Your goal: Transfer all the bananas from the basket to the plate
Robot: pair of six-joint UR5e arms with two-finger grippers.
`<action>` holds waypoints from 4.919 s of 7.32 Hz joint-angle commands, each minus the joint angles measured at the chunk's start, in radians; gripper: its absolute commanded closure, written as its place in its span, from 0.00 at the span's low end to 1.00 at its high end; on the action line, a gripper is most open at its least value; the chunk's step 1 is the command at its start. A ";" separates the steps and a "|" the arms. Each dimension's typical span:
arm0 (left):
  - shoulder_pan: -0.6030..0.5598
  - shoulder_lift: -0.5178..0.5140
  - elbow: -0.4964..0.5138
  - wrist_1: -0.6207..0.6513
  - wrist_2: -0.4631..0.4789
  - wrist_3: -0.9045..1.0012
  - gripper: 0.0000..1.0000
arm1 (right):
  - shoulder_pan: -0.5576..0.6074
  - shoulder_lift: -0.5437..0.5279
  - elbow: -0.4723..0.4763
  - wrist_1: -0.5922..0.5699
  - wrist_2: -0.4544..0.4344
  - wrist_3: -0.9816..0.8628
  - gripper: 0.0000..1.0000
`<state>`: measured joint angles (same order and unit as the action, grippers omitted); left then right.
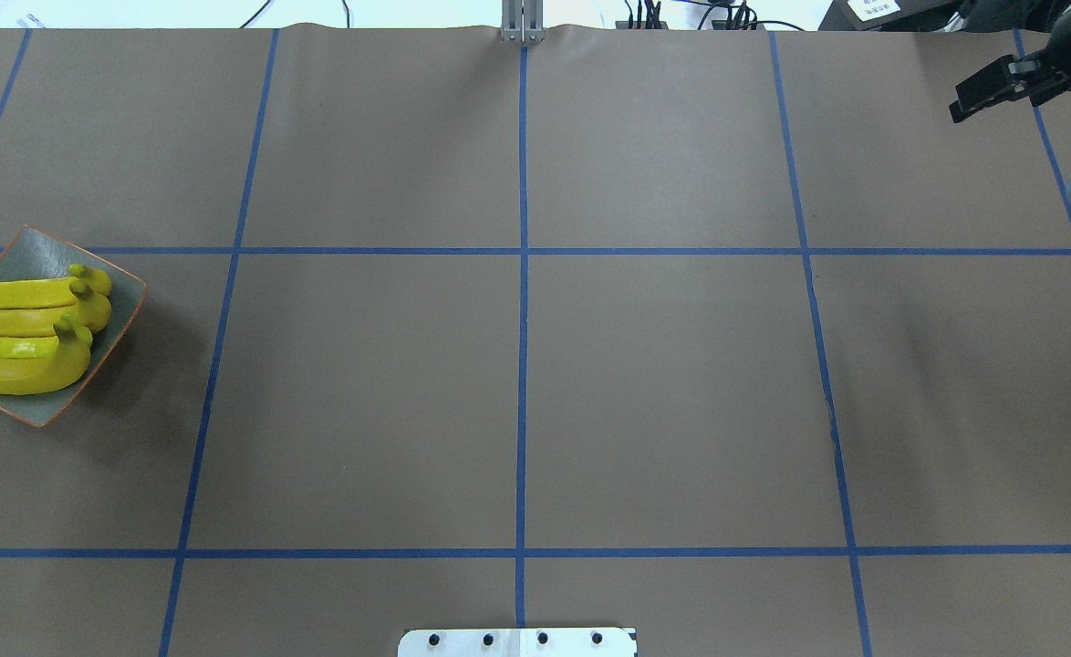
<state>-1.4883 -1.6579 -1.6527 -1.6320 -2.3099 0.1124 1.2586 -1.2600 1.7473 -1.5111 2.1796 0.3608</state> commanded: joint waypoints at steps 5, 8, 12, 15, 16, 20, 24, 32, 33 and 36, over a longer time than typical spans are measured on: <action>-0.095 0.099 0.019 0.049 0.044 0.060 0.00 | 0.108 -0.168 0.162 -0.387 0.014 -0.292 0.00; -0.095 0.115 -0.019 0.000 0.003 -0.260 0.00 | 0.136 -0.291 0.156 -0.297 0.068 -0.330 0.00; -0.093 0.115 -0.022 0.011 -0.008 -0.149 0.00 | 0.174 -0.384 0.153 -0.229 0.059 -0.330 0.00; -0.095 0.153 -0.022 -0.002 -0.083 -0.152 0.00 | 0.183 -0.440 0.158 -0.182 0.059 -0.330 0.00; -0.092 0.180 -0.044 -0.011 -0.085 -0.149 0.00 | 0.199 -0.452 0.159 -0.182 0.060 -0.330 0.00; -0.093 0.211 -0.070 -0.039 -0.086 -0.149 0.00 | 0.203 -0.463 0.152 -0.182 0.063 -0.327 0.00; -0.093 0.230 -0.078 -0.039 -0.086 -0.149 0.00 | 0.203 -0.477 0.149 -0.182 0.063 -0.327 0.00; -0.093 0.230 -0.076 -0.039 -0.078 -0.151 0.00 | 0.203 -0.478 0.129 -0.182 0.063 -0.325 0.00; -0.093 0.230 -0.076 -0.039 -0.077 -0.151 0.00 | 0.203 -0.478 0.129 -0.184 0.063 -0.324 0.00; -0.092 0.230 -0.076 -0.039 -0.075 -0.151 0.00 | 0.203 -0.478 0.123 -0.182 0.063 -0.324 0.00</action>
<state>-1.5813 -1.4281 -1.7288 -1.6705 -2.3856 -0.0384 1.4619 -1.7380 1.8739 -1.6943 2.2427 0.0367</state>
